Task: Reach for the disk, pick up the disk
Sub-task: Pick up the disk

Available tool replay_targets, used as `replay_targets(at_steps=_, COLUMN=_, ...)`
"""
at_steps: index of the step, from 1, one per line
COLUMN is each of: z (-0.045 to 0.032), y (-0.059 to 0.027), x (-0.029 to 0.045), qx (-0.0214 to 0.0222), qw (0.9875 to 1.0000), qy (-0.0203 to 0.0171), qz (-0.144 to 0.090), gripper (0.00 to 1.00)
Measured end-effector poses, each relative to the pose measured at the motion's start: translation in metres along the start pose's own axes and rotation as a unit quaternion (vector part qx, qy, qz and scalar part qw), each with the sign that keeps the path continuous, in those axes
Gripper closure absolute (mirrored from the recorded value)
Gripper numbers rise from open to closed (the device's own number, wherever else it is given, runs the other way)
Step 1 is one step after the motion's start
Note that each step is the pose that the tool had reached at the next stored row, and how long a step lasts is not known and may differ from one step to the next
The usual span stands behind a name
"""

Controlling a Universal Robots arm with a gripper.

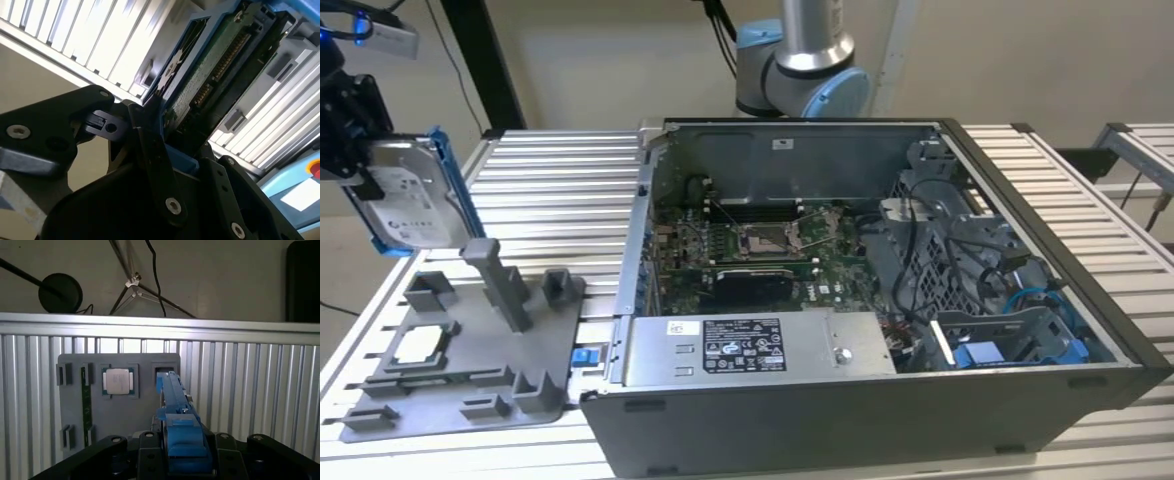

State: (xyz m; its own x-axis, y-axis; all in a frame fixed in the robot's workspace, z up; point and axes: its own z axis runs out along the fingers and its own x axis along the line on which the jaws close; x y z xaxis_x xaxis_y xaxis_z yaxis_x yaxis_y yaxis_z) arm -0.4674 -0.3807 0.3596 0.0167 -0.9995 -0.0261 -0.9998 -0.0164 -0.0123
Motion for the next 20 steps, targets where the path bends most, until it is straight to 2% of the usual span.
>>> replay_targets(at_steps=20, z=-0.0394, y=-0.0004, x=-0.0011, qx=0.0000, qw=1.0000, qy=0.0000, qz=0.000, gripper=1.00)
